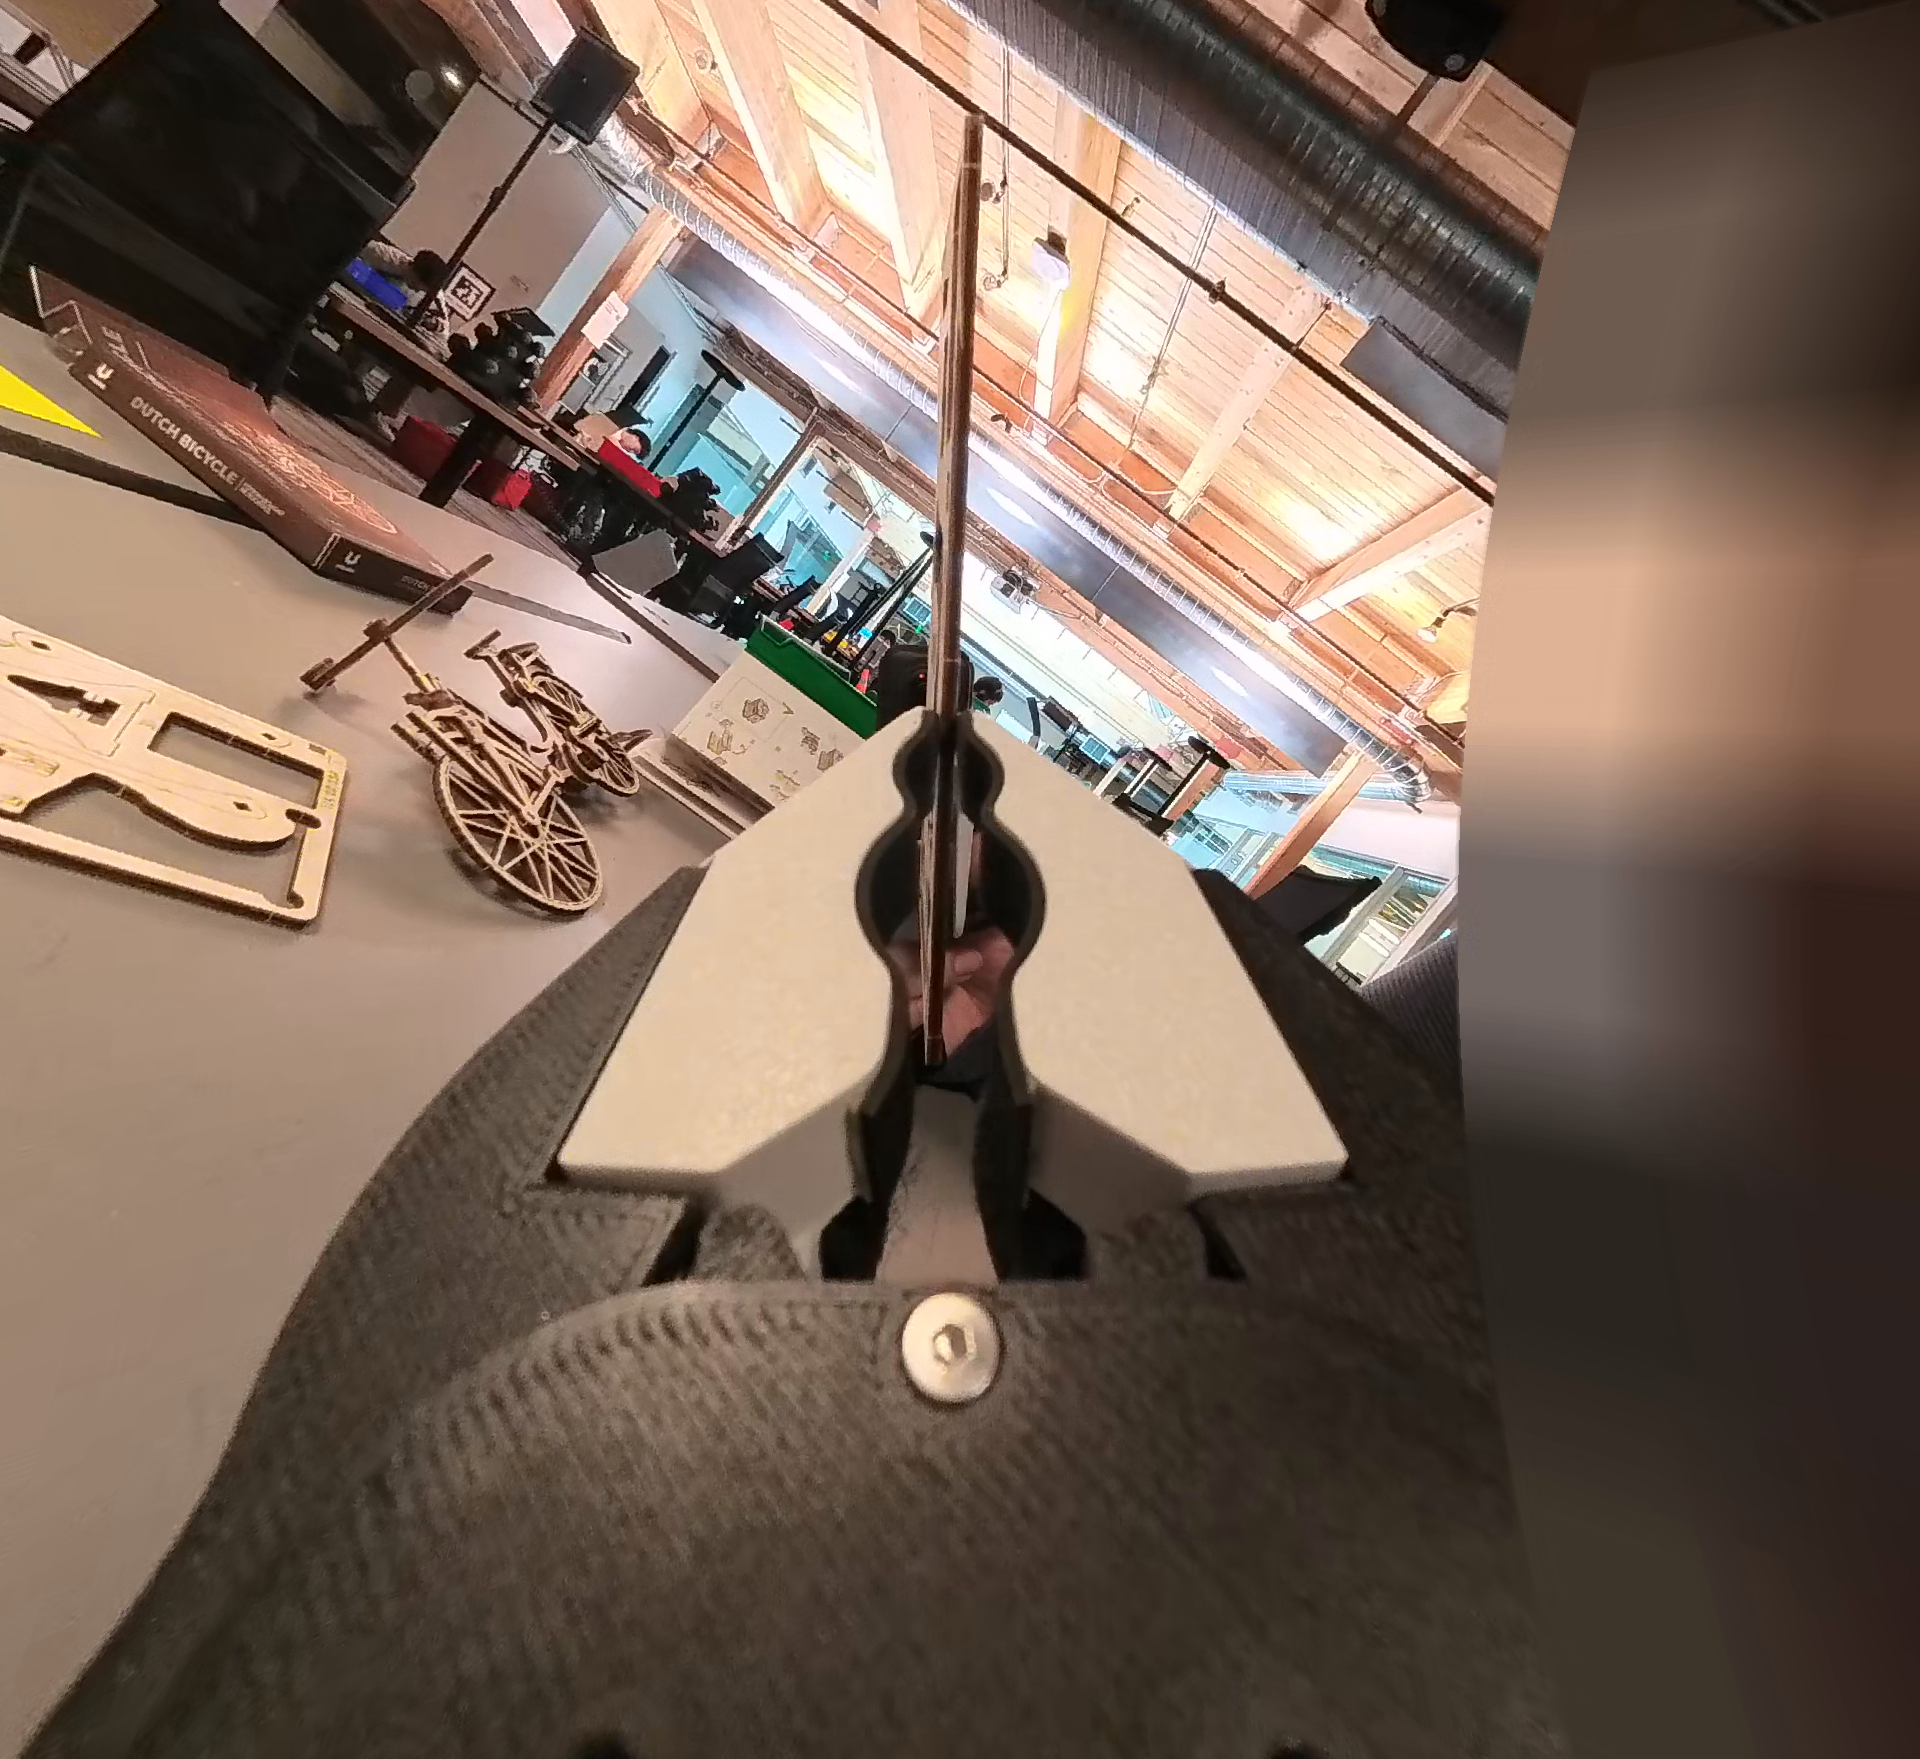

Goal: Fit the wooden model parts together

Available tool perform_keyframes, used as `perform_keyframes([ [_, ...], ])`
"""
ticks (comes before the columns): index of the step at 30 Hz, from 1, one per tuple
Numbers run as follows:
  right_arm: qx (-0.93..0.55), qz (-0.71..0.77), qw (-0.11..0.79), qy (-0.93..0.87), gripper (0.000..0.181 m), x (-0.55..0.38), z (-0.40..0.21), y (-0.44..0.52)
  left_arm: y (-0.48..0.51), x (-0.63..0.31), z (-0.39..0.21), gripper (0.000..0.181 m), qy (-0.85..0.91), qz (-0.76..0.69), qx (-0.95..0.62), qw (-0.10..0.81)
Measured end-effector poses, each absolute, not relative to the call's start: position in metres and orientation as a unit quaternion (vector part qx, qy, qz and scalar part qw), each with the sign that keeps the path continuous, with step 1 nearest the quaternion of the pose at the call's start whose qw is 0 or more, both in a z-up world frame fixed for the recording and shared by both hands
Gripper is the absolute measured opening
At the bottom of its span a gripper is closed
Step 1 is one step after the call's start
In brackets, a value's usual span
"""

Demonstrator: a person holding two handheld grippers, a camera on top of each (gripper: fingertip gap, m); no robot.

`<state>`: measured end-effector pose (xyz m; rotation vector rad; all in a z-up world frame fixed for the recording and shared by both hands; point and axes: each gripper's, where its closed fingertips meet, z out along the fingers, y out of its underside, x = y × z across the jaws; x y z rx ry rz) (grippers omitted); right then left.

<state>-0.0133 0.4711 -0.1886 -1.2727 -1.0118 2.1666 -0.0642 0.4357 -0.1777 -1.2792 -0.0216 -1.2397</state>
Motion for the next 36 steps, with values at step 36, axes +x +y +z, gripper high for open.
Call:
perform_keyframes([
  [36, -0.455, 0.798, 0.210, -0.334, 0.001, -0.011, -0.184, 0.479, 0.439, -0.031, -0.197, 0.002, 0.056, -0.514, -0.630, 0.580],
])
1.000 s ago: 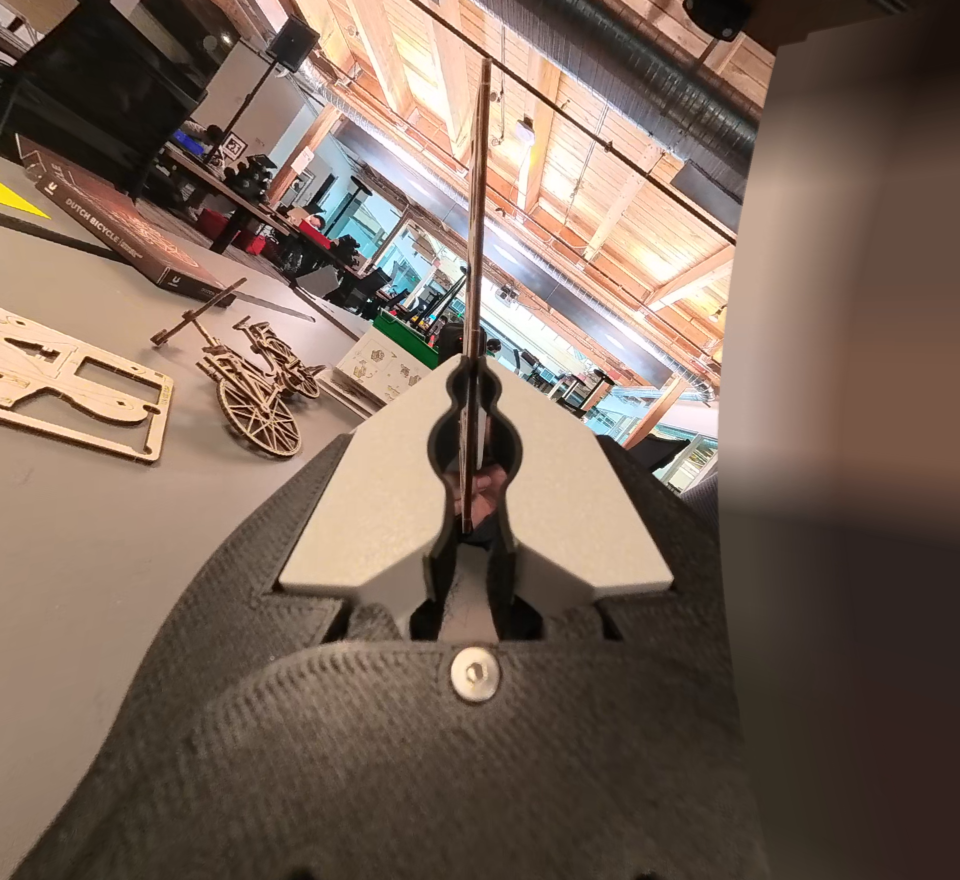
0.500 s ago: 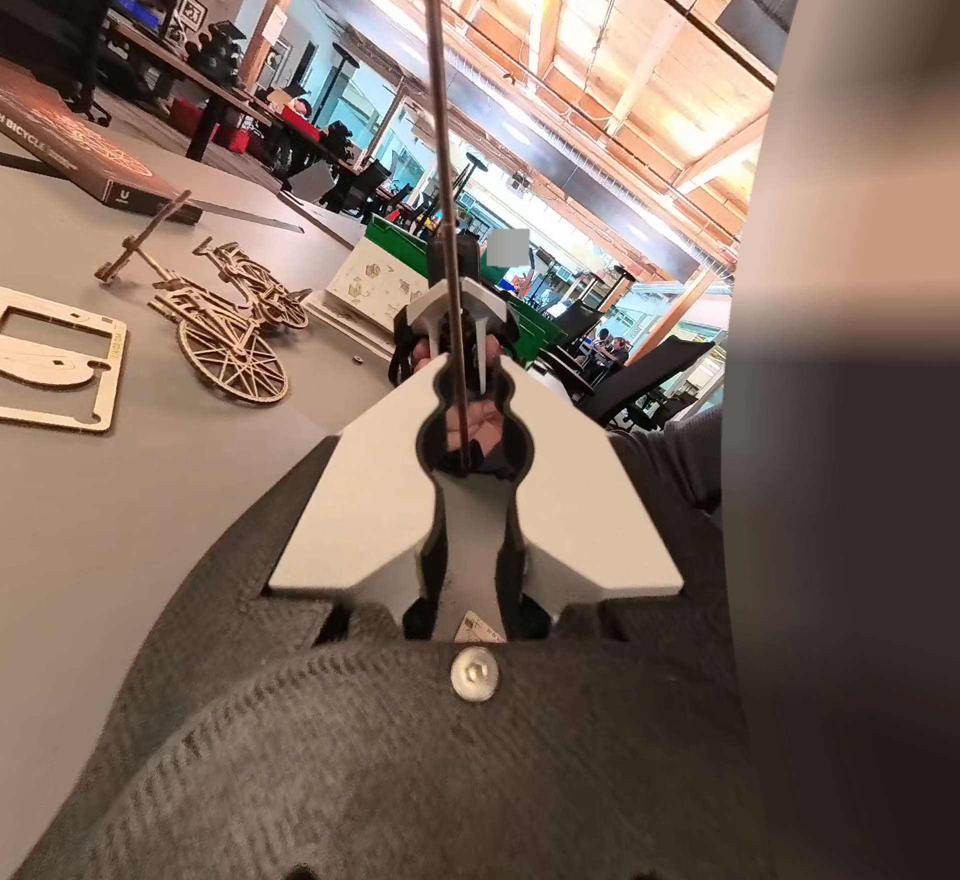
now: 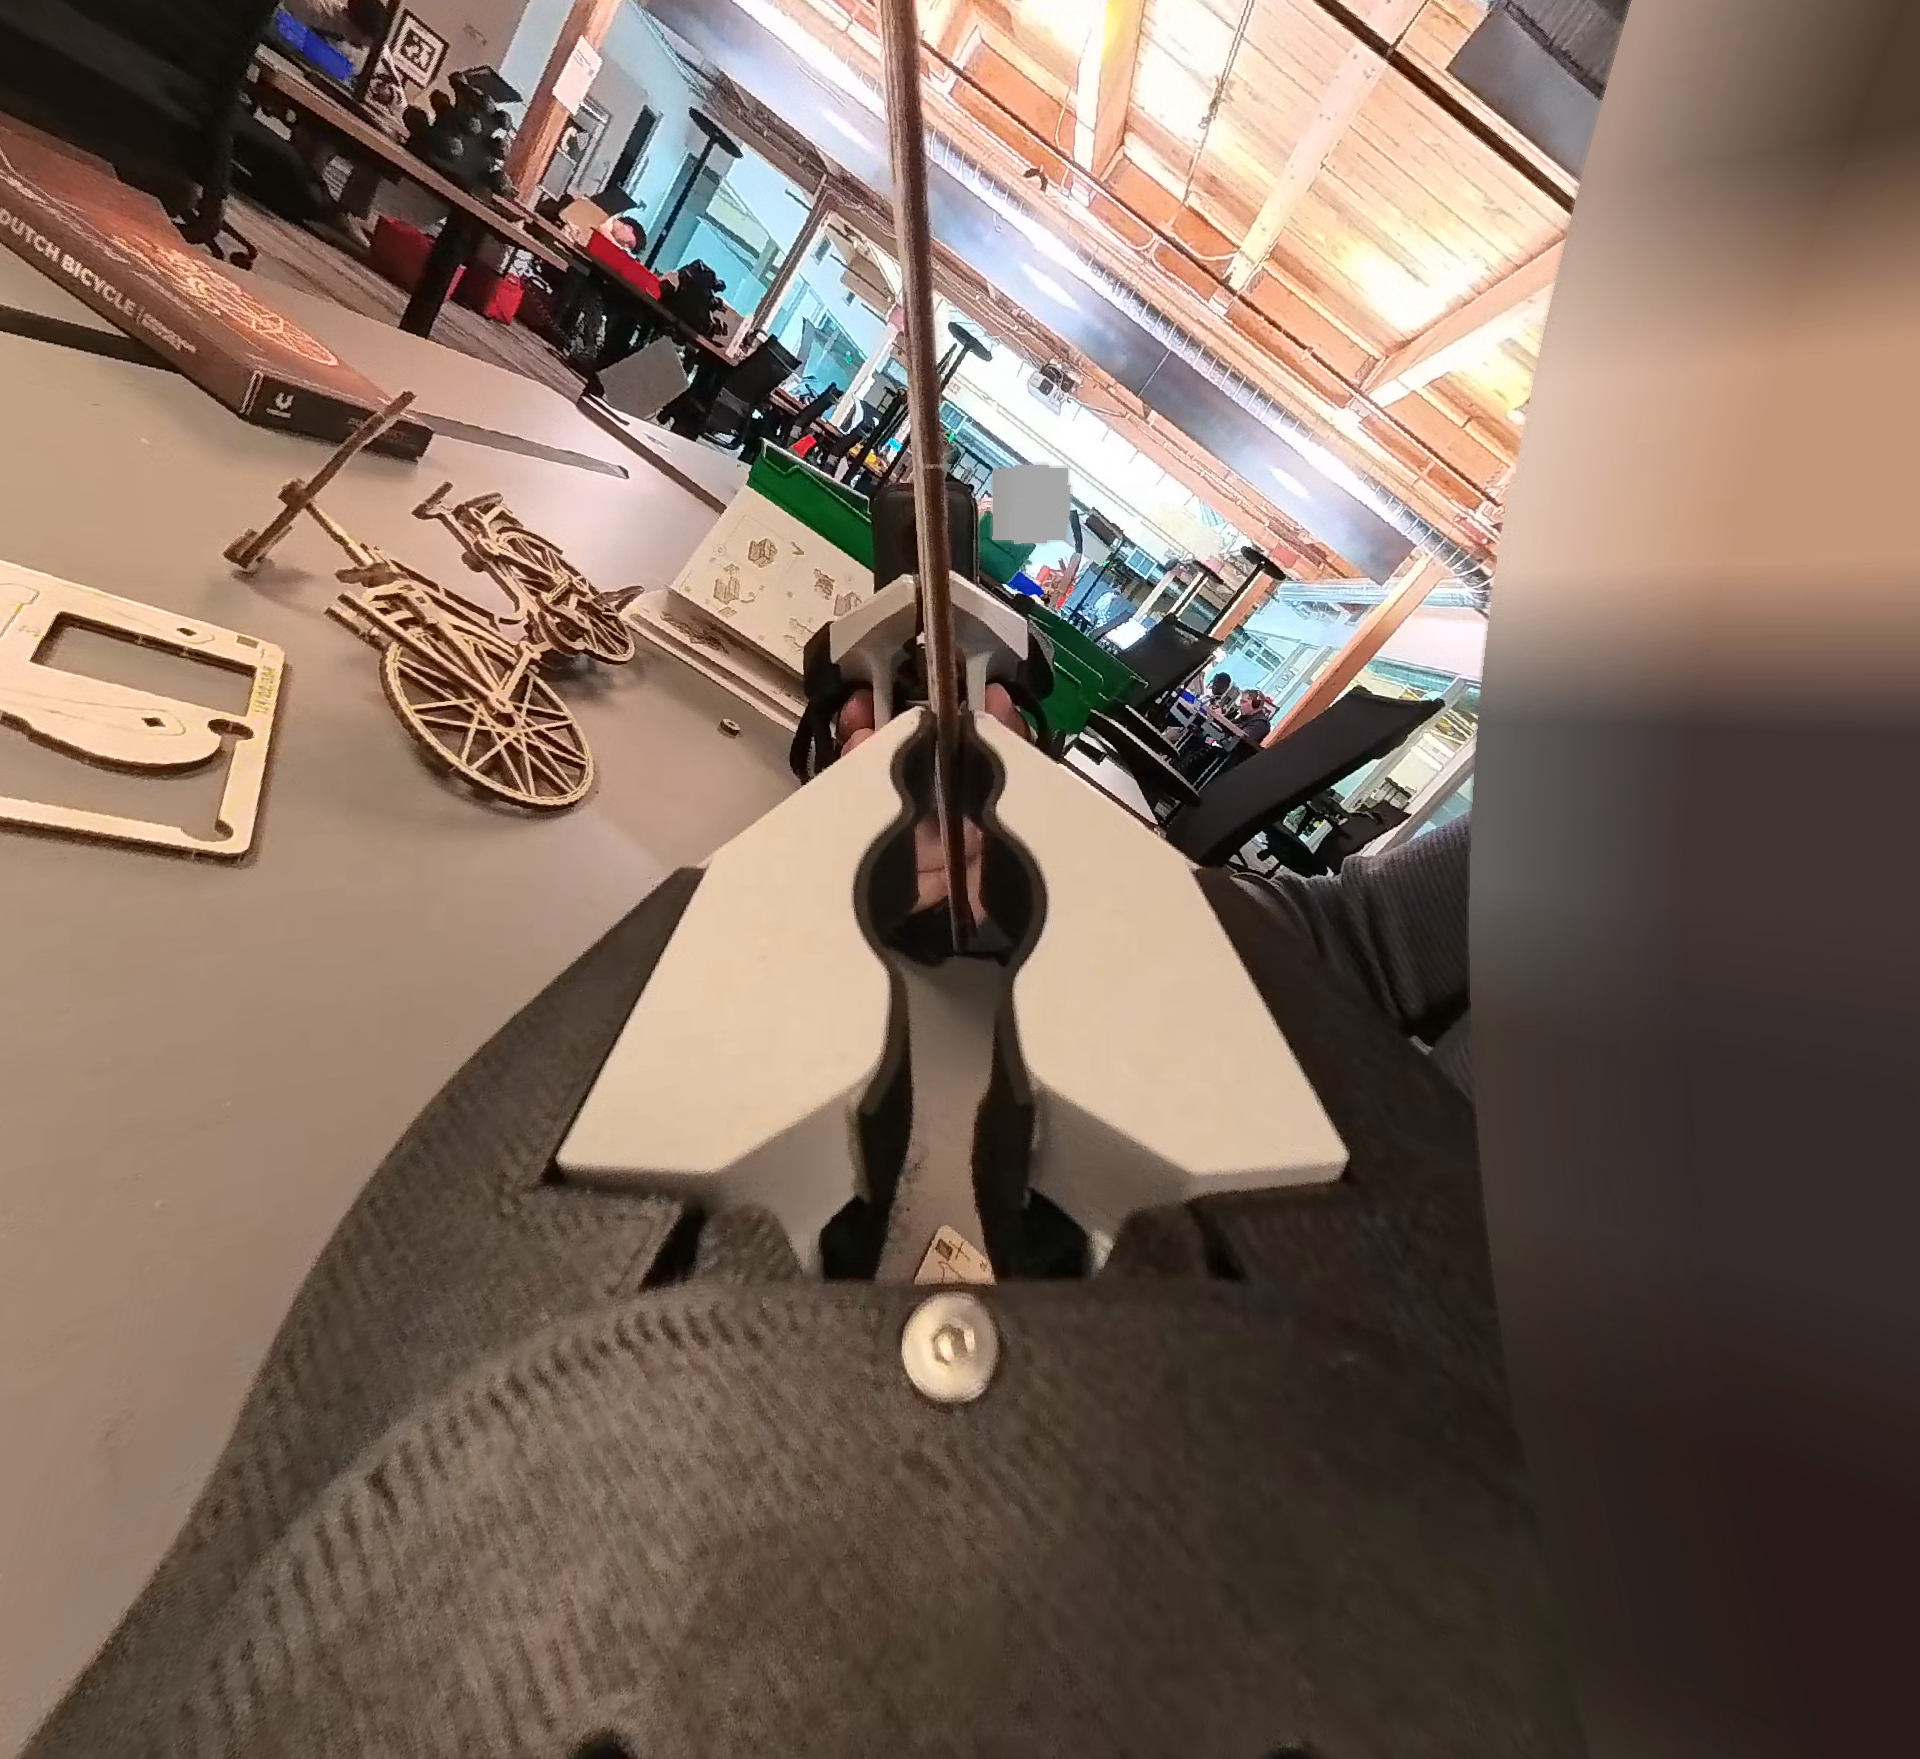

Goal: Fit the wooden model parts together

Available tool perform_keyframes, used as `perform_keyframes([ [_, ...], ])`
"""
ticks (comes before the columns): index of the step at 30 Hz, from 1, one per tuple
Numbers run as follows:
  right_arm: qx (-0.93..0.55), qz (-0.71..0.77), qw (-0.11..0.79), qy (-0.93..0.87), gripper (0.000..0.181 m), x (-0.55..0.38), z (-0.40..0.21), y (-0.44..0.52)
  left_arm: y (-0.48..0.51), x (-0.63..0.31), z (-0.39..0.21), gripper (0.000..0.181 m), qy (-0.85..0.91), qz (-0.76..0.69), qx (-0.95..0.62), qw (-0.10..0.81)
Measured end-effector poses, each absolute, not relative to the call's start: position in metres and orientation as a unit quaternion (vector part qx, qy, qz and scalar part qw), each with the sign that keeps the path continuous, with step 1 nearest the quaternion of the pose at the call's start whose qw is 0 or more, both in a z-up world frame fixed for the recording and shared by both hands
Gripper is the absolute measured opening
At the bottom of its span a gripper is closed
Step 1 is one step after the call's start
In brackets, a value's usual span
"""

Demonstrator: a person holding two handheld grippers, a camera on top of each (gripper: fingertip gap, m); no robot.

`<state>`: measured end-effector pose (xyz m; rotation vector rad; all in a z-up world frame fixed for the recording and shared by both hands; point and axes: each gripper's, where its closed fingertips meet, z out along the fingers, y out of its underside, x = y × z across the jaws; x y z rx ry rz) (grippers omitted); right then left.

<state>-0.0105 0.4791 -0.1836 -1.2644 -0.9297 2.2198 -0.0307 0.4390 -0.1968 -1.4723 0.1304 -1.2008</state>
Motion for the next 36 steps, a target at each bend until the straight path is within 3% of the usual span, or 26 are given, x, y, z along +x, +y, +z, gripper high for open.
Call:
perform_keyframes([
  [15, -0.455, 0.795, 0.221, -0.335, 0.001, -0.011, -0.183, 0.480, 0.440, -0.032, -0.197, 0.001, 0.052, -0.514, -0.631, 0.579],
  [18, -0.459, 0.782, 0.261, -0.330, 0.010, -0.012, -0.183, 0.485, 0.440, -0.031, -0.198, 0.001, 0.052, -0.513, -0.634, 0.577],
  [36, -0.439, 0.815, 0.224, -0.304, 0.012, -0.006, -0.178, 0.488, 0.440, -0.030, -0.198, 0.001, 0.057, -0.510, -0.634, 0.579],
])
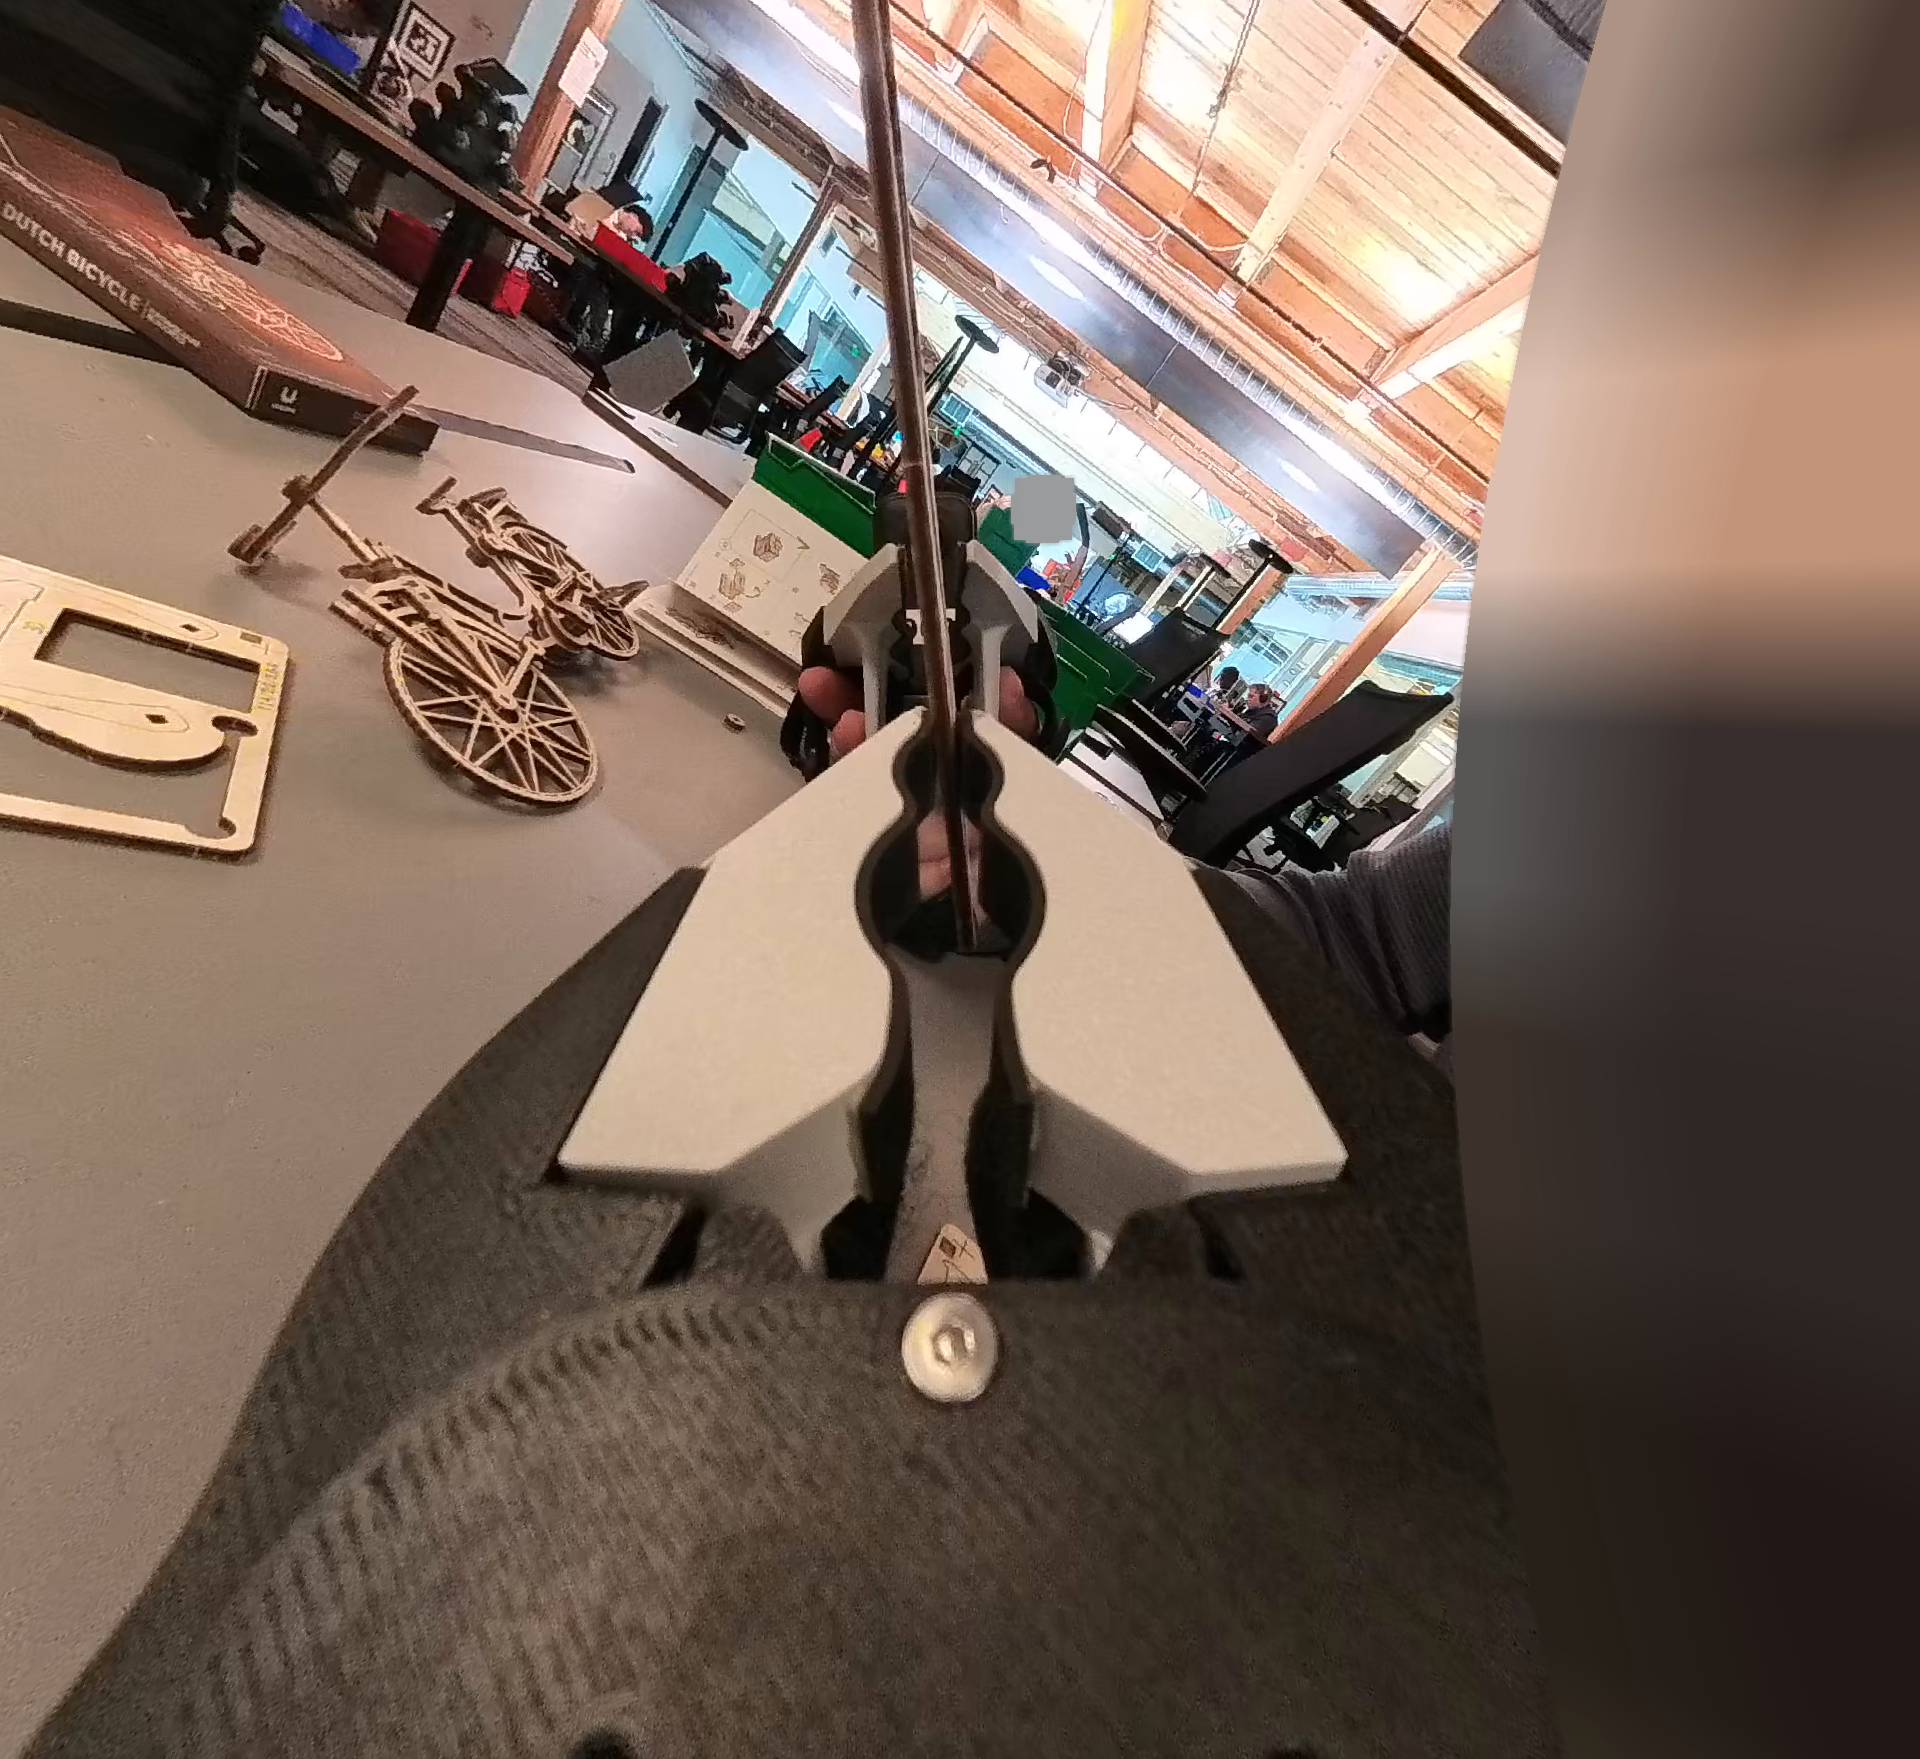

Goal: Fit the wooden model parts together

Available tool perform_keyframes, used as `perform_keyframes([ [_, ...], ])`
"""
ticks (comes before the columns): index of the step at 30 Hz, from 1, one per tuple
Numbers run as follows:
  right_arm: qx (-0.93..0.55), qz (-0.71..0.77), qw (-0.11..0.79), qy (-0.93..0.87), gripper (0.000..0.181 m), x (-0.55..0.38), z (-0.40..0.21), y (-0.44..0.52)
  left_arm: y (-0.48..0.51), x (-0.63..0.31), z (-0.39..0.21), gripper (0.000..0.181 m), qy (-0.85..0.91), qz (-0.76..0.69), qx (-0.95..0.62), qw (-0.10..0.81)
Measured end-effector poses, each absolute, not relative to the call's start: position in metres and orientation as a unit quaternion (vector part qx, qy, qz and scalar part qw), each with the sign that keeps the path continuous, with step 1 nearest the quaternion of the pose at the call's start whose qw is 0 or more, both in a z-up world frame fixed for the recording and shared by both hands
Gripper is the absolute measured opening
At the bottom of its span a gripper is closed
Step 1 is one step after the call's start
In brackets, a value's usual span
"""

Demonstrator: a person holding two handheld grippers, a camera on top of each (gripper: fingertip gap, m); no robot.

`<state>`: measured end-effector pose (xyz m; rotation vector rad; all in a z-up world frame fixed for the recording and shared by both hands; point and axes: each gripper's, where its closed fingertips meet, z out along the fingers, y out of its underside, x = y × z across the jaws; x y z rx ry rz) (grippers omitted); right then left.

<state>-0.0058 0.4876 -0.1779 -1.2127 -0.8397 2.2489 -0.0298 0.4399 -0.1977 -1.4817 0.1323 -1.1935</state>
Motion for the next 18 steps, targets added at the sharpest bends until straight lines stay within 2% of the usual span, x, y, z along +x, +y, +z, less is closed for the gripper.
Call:
perform_keyframes([
  [18, -0.435, 0.820, 0.211, -0.306, 0.010, -0.0055, -0.1778, 0.4850, 0.4399, -0.0308, -0.1972, 0.001, 0.056, -0.509, -0.632, 0.581],
])
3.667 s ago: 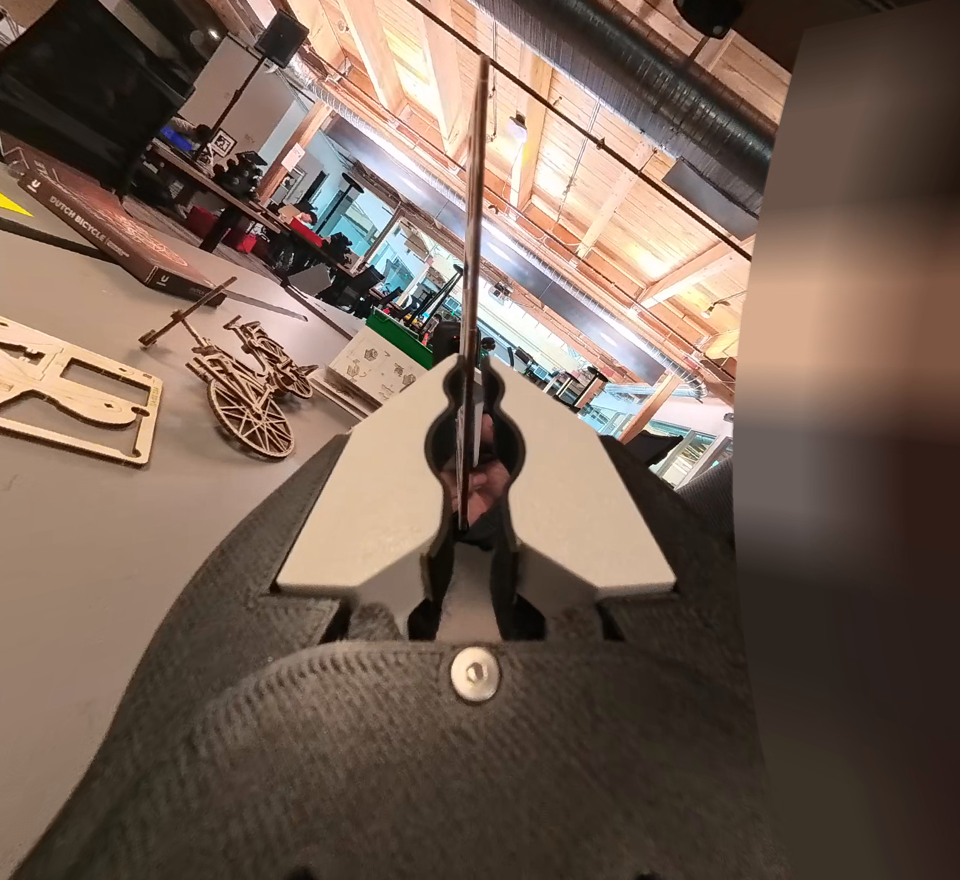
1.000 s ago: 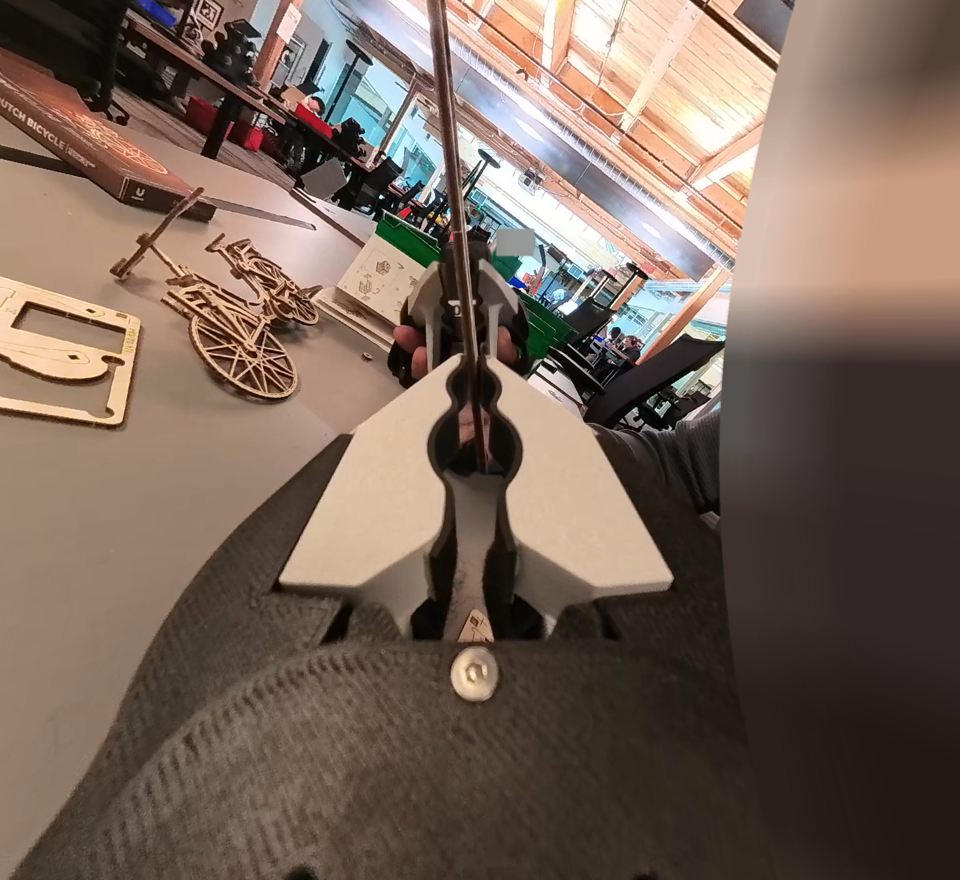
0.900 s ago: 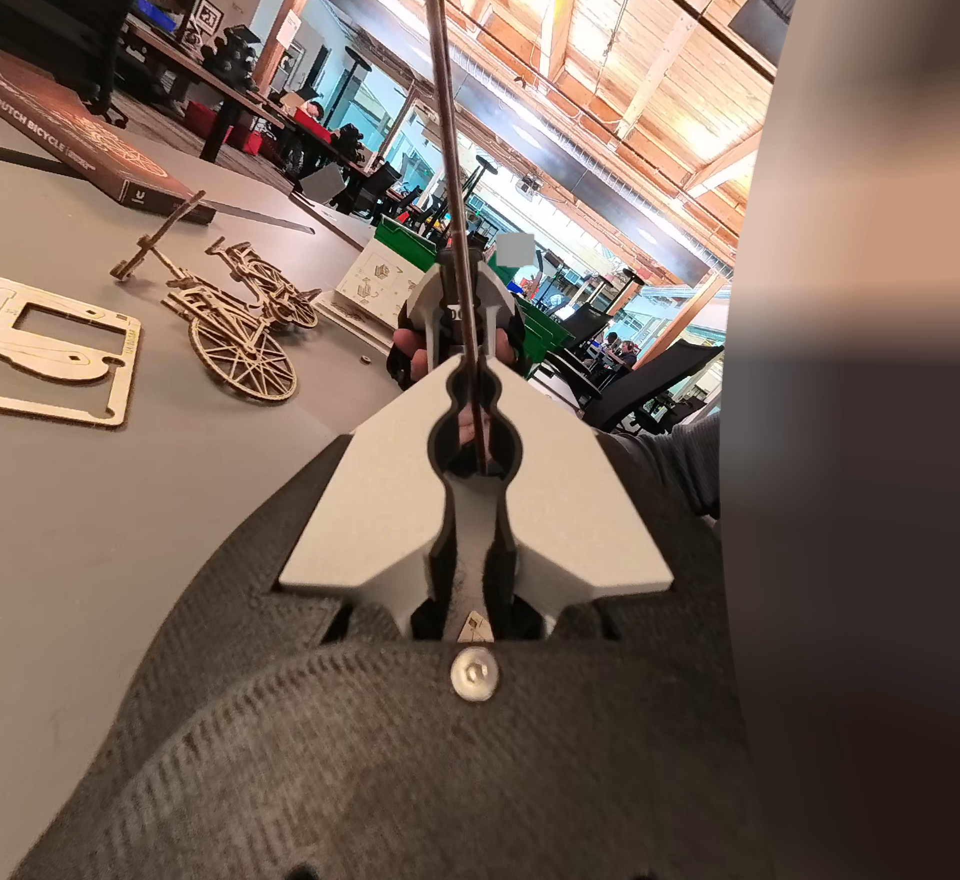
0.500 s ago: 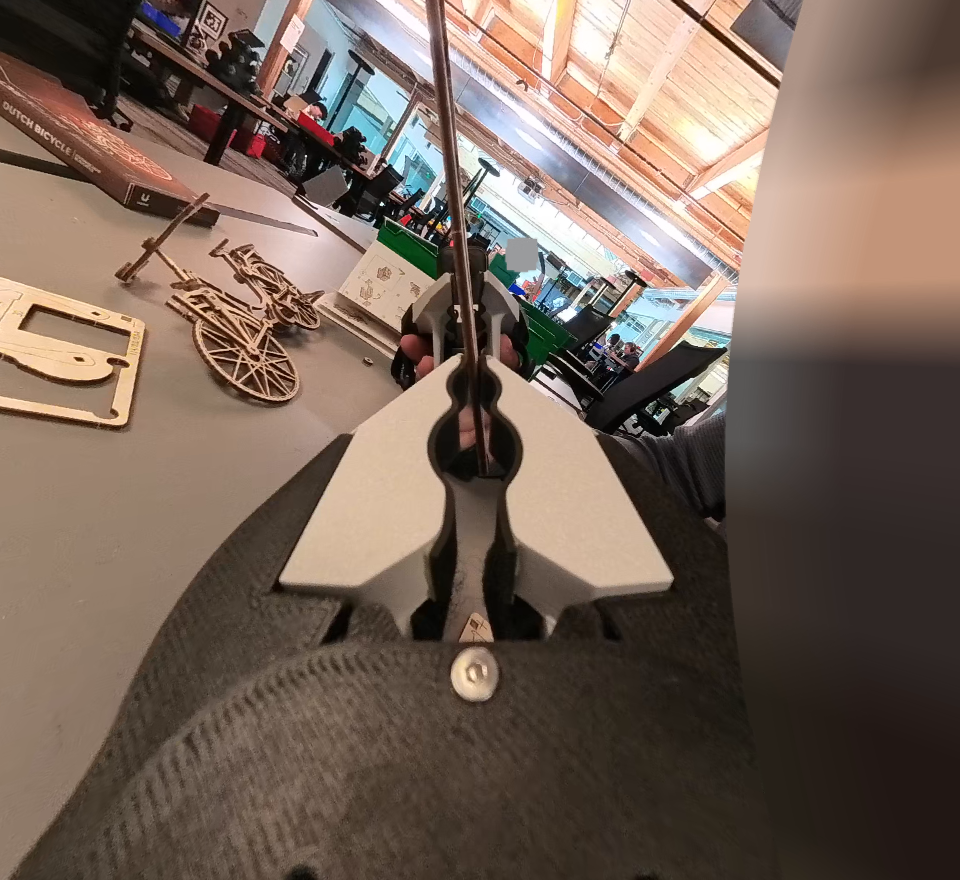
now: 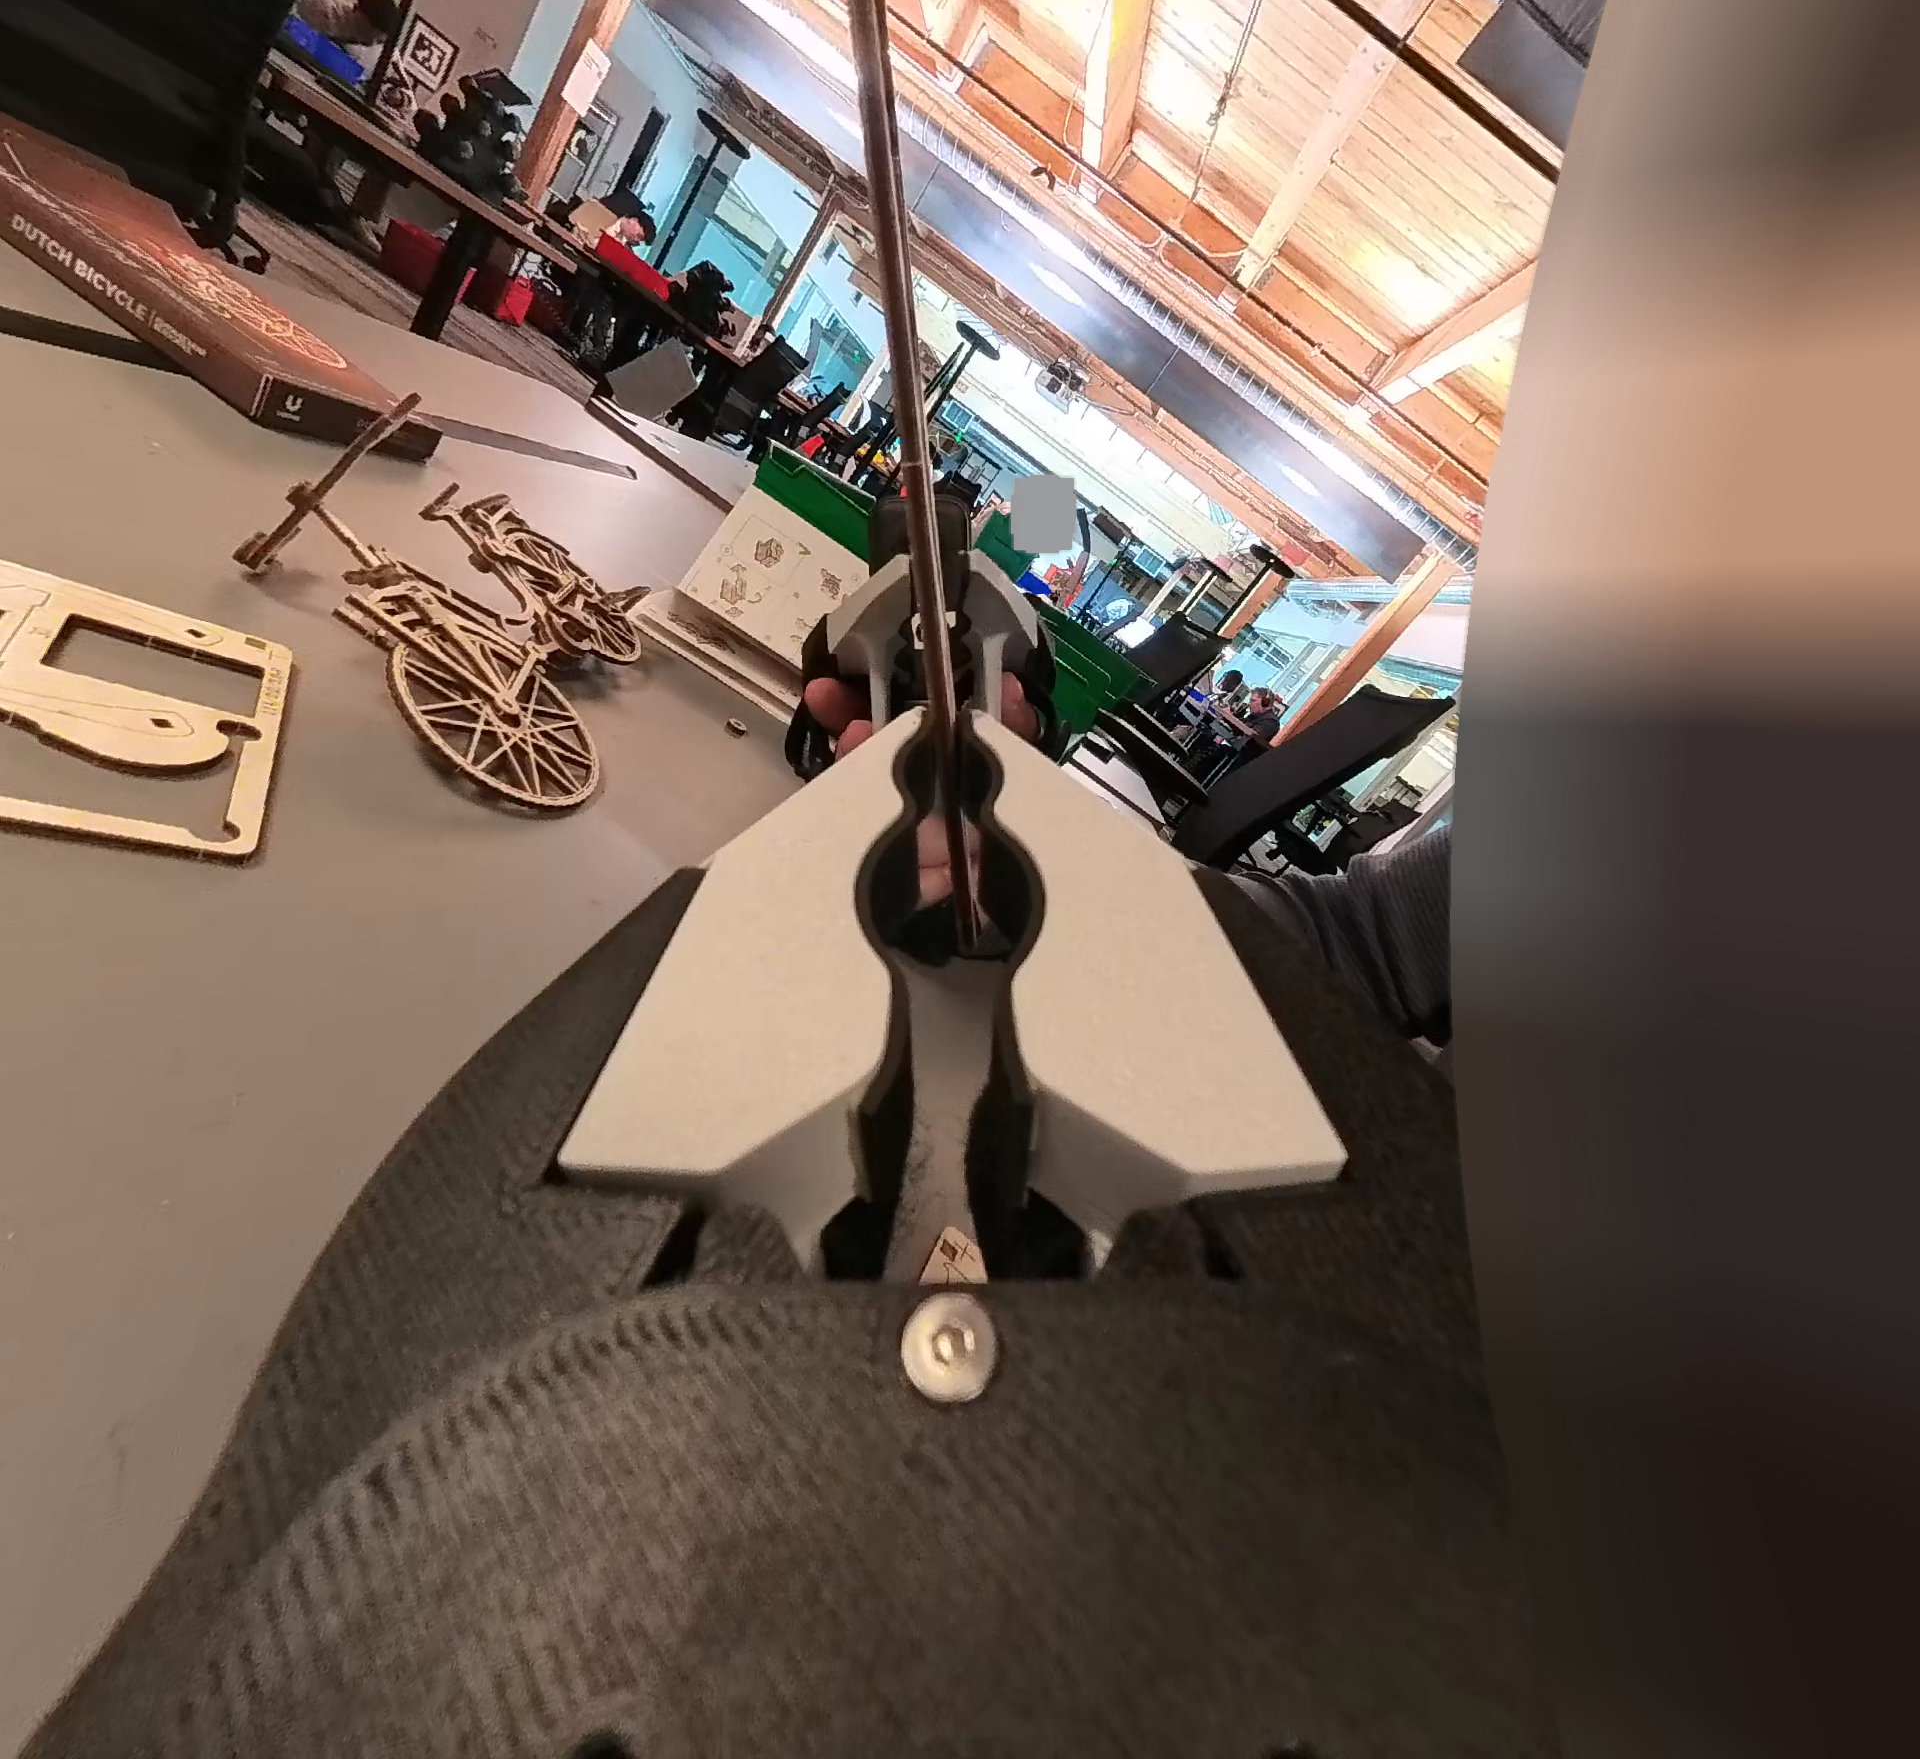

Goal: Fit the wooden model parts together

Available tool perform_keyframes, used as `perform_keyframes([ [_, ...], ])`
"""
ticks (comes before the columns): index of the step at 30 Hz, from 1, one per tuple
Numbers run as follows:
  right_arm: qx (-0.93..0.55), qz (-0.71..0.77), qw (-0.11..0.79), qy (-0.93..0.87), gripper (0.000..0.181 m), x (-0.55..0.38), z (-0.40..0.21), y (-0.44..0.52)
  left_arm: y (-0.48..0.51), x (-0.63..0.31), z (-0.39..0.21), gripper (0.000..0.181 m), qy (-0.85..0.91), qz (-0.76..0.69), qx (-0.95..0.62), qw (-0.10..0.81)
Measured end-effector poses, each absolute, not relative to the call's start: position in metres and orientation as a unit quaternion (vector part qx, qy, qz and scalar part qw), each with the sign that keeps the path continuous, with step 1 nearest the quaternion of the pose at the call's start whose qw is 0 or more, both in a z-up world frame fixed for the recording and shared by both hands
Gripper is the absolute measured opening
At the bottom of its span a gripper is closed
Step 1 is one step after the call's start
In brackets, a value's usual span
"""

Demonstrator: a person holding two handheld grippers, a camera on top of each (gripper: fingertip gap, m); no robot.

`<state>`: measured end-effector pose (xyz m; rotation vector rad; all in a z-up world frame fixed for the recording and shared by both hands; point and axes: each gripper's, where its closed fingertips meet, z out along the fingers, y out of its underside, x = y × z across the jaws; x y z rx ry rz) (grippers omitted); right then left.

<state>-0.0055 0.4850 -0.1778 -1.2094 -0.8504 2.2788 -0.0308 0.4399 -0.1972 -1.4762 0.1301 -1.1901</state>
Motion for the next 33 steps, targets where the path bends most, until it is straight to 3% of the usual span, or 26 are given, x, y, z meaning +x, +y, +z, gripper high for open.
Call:
perform_keyframes([
  [28, -0.451, 0.813, 0.194, -0.314, 0.001, -0.009, -0.182, 0.483, 0.440, -0.036, -0.194, 0.001, 0.041, -0.514, -0.622, 0.589],
  [33, -0.457, 0.814, 0.190, -0.304, 0.001, -0.009, -0.182, 0.487, 0.440, -0.052, -0.186, 0.014, 0.003, -0.537, -0.588, 0.605],
])
